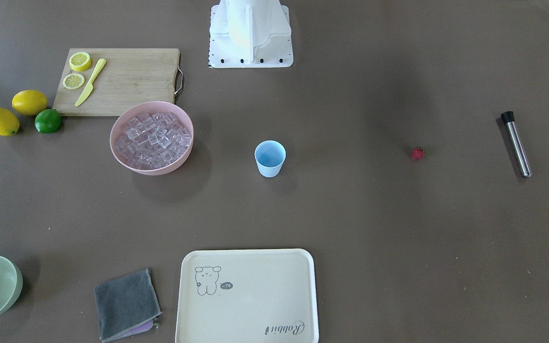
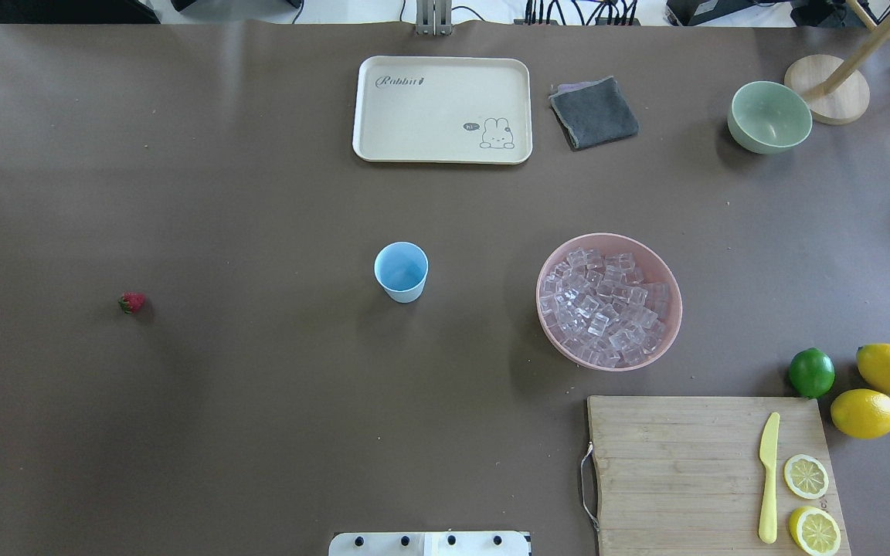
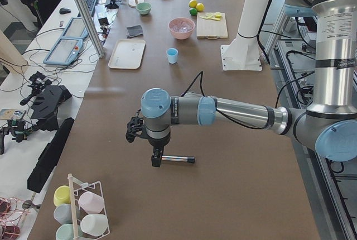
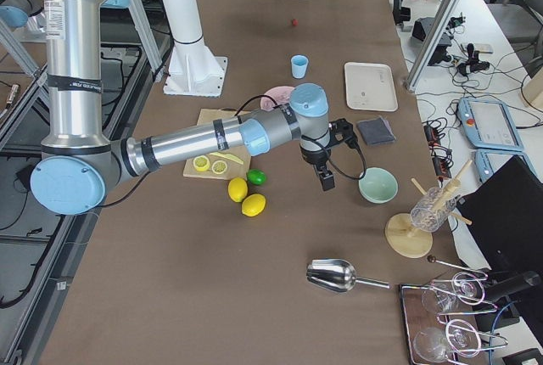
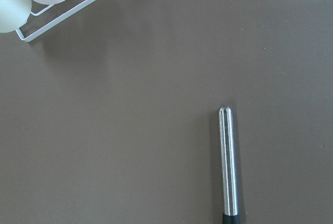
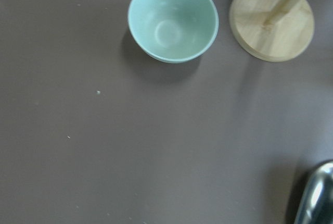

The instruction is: Mash ice and strawberries in cup

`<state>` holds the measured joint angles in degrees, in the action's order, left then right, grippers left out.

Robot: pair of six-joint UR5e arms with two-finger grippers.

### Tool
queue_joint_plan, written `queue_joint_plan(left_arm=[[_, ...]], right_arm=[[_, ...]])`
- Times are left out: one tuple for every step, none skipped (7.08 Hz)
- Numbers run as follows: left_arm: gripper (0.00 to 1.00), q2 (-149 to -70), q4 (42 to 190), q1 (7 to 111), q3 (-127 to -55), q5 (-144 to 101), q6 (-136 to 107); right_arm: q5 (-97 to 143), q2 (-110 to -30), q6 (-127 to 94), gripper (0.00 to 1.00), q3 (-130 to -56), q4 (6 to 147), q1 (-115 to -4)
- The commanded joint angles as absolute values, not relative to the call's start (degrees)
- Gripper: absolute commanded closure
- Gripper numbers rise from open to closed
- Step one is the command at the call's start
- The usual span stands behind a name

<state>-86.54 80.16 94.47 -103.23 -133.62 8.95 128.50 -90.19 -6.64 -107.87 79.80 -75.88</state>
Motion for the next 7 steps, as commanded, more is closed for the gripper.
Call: queue_joint_plan(left_arm=[[0.01,-86.8,80.2,94.5,-103.6,-133.7,8.9],[0.01,-87.2,80.1,94.4,-103.4,-133.7,8.9],[0.01,-87.4,80.2,94.4,-103.4,-133.7,8.9],[0.01,-87.4,80.1,94.4,-103.4,-133.7,8.9],[0.01,-87.4,80.1,94.4,-103.7,-133.7,8.9],[0.01,-87.4,80.1,94.4,-103.6,-133.7,8.9],[0.01,-87.4,80.1,94.4,-103.3,-133.7,8.9]], right_arm=[[126.2,-84.0,-16.3,0.0,-109.6,80.0,-63.5],[125.0,-83.2,-22.9,0.0,-111.3,79.6,-59.0],[121.1,-81.3,-28.4,0.0,-113.1,79.6,-54.5],[118.2,-79.4,-34.6,0.0,-114.5,79.7,-50.1],[116.4,-77.1,-43.0,0.0,-114.7,79.7,-46.4],[116.0,-77.1,-44.6,0.0,-115.6,79.7,-44.7],[115.2,-77.1,-44.6,0.0,-115.9,79.7,-42.5]])
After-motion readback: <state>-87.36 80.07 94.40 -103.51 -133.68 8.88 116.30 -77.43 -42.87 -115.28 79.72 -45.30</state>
